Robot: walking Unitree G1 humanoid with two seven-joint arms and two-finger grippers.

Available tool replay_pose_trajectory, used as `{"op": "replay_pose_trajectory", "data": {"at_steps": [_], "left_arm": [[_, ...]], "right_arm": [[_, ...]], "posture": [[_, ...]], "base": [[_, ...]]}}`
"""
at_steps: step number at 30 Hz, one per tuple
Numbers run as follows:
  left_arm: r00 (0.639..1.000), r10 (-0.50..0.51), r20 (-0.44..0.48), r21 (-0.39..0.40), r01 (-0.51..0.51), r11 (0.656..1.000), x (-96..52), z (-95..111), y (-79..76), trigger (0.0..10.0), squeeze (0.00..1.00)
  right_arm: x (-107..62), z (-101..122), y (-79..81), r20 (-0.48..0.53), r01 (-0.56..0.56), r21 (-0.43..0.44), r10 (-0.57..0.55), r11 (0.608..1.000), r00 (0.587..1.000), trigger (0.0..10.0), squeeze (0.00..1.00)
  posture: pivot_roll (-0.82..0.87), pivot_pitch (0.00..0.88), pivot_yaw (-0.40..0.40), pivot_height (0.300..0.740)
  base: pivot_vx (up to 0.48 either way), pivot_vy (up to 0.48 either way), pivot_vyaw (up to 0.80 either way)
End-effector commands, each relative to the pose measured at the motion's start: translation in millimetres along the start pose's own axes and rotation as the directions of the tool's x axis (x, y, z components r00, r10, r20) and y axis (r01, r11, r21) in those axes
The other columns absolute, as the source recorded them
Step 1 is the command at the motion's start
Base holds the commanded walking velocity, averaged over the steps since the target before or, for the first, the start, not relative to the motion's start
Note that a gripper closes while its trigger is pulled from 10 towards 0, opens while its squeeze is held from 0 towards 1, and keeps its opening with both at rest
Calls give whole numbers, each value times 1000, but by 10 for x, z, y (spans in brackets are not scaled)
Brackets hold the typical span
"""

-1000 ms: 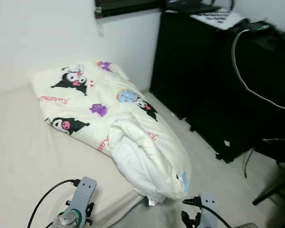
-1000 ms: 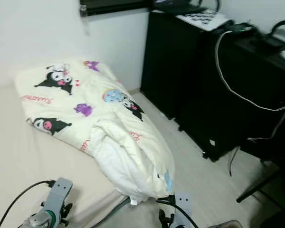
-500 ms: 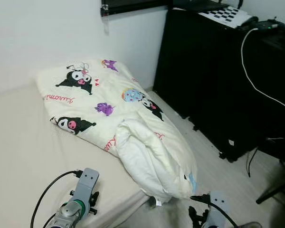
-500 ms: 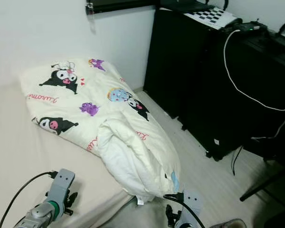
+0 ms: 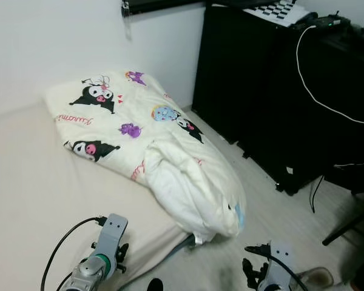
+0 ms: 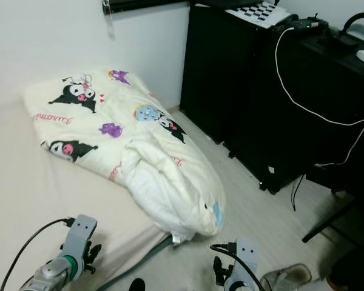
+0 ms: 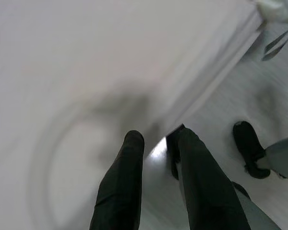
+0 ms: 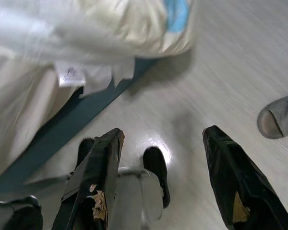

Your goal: Clean up the room

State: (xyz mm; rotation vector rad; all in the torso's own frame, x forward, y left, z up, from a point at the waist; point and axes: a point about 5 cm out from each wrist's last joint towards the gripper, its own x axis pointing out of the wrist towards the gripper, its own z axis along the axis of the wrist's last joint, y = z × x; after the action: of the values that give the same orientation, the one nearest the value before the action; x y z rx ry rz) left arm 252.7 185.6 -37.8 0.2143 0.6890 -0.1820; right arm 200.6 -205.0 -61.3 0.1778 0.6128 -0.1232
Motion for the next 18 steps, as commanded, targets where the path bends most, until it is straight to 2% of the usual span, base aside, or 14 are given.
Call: {"op": "replay_pose_trajectory", "data": {"at_steps": [1,3,7,18], "left_arm": [[1000,-8,-26,-12,8,1000,-23,-93,-16,10000,0],[1000,-7,-17,-15,7,1000,-22,-81,-15,10000,0],[1000,-27,3,20,27,999,-13,-36,-35,10000,0],[999,-34,34,41,32,999,-4,22,-46,10000,0]], "right_arm": [[-24,-57,-9,-15,11,12,-11,1000,1000,10000,0],[-24,-59,-7,-16,11,11,-11,1000,1000,10000,0],[-24,-60,-5,-16,12,11,-12,1000,1000,10000,0],[-21,-56,0,-17,9,9,-9,1000,1000,10000,0]], "posture": [[5,74,1,740],[5,74,1,740],[5,74,1,740],[5,73,4,740]], "base": [[-431,0,0],[-375,0,0],[0,0,0],[0,0,0]]}}
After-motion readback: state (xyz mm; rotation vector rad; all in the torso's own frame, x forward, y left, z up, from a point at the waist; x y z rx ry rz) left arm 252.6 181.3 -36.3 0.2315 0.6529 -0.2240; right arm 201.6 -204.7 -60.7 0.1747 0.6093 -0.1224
